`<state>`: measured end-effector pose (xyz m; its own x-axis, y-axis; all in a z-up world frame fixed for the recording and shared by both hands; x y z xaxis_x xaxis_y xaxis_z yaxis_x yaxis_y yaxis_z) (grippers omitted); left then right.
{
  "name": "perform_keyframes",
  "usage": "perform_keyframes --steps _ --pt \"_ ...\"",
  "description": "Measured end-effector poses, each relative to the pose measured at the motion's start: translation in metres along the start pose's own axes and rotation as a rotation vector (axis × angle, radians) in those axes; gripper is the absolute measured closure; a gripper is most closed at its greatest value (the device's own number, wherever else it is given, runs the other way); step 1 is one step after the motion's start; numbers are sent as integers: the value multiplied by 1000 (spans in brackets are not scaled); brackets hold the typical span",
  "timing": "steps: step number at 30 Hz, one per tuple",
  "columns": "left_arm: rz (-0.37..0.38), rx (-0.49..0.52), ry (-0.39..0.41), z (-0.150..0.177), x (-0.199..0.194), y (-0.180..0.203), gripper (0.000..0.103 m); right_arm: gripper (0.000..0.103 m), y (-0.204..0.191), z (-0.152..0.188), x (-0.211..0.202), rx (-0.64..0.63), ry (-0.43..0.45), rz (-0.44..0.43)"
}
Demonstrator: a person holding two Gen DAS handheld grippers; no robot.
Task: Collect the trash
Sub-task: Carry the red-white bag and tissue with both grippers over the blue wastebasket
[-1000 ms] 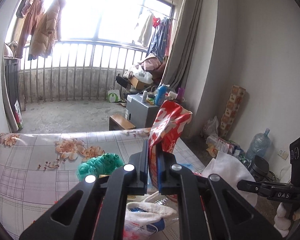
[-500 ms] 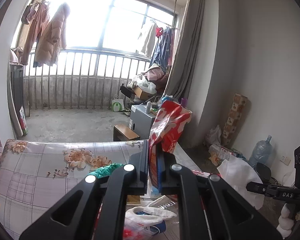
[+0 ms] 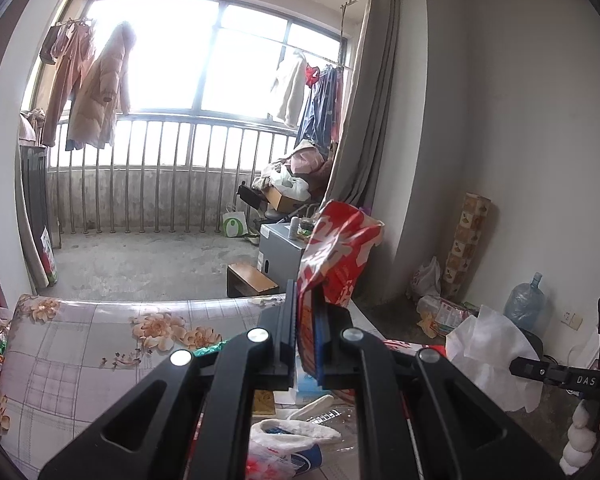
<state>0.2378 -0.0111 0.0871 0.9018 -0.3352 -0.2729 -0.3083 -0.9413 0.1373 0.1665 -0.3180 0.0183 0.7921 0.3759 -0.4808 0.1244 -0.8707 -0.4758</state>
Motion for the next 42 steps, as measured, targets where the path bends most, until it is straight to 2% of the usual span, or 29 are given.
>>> perform_keyframes --steps 10,17,24,32,38,42 --pt "40 39 0 -5 -1 21 97 97 21 -1 -24 34 57 34" --pt "140 147 -44 -9 8 67 97 97 49 0 -60 82 123 95" --pt "292 278 -102 -9 27 152 97 97 107 7 -119 179 214 213" --pt "439 467 -241 25 66 274 96 97 188 39 -185 340 289 358" --pt "529 692 -374 81 109 380 96 97 237 65 -198 466 304 385" --pt "543 811 -434 126 142 433 96 97 265 70 -187 524 291 400"
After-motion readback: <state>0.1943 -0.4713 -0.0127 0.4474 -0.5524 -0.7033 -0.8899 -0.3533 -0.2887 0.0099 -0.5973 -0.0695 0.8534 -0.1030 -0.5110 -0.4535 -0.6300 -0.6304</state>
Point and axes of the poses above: each gripper's, at about its wrist camera, not at the fingertips, and x roughly the way its jaws point, y to its right, z to its underside, the point moved 8 cm from there along x, roughly the way its jaws point, and after that the axes turned 2 degrees about -z, right-handed, at the moved point
